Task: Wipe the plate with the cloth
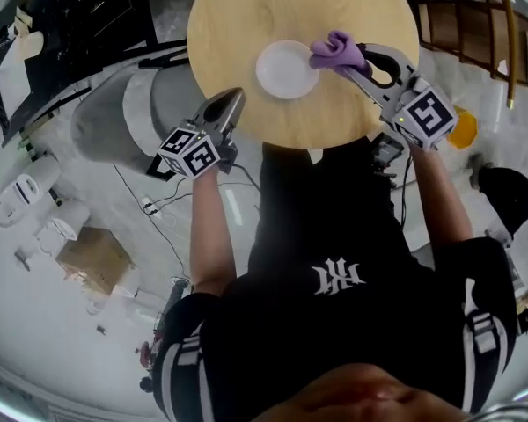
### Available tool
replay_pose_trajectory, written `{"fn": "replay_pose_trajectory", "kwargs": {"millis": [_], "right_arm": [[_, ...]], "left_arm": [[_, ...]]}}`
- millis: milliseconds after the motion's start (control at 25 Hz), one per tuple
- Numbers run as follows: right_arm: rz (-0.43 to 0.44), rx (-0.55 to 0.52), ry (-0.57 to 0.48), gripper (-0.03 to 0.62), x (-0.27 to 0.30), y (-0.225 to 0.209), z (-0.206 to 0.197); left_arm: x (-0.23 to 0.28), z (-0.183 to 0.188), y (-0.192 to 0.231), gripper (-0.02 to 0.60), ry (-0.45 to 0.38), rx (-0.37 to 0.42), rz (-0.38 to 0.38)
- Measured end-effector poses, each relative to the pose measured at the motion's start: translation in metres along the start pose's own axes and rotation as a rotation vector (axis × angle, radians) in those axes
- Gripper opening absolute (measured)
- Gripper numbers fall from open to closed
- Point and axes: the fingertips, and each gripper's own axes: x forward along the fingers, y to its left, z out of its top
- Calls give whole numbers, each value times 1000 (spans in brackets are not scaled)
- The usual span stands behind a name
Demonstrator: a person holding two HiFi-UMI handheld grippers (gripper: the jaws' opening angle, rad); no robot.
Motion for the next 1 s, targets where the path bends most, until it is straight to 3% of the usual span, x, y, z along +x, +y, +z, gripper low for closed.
{"fn": "replay_pose_trajectory", "kwargs": {"millis": [120, 200, 320, 480, 720, 1000], "right_arm": [[-23, 31, 7, 107, 22, -4, -12], [-45, 57, -1, 107, 40, -5, -20], [-24, 63, 3, 107, 61, 4, -33], [24, 39, 34, 107, 85, 23, -57], [11, 25, 39, 107, 93, 20, -74], [23, 2, 26, 107, 104, 25, -70]], "left_arm": [[21, -16, 16, 25, 45, -28, -50], [37, -24, 27, 90, 81, -29, -90], [50, -31, 33, 99, 104, -36, -102], [55, -47, 34, 224, 144, -37, -114], [62, -64, 45, 190, 278, 108, 7], [70, -67, 46, 158, 340, 119, 63]]}}
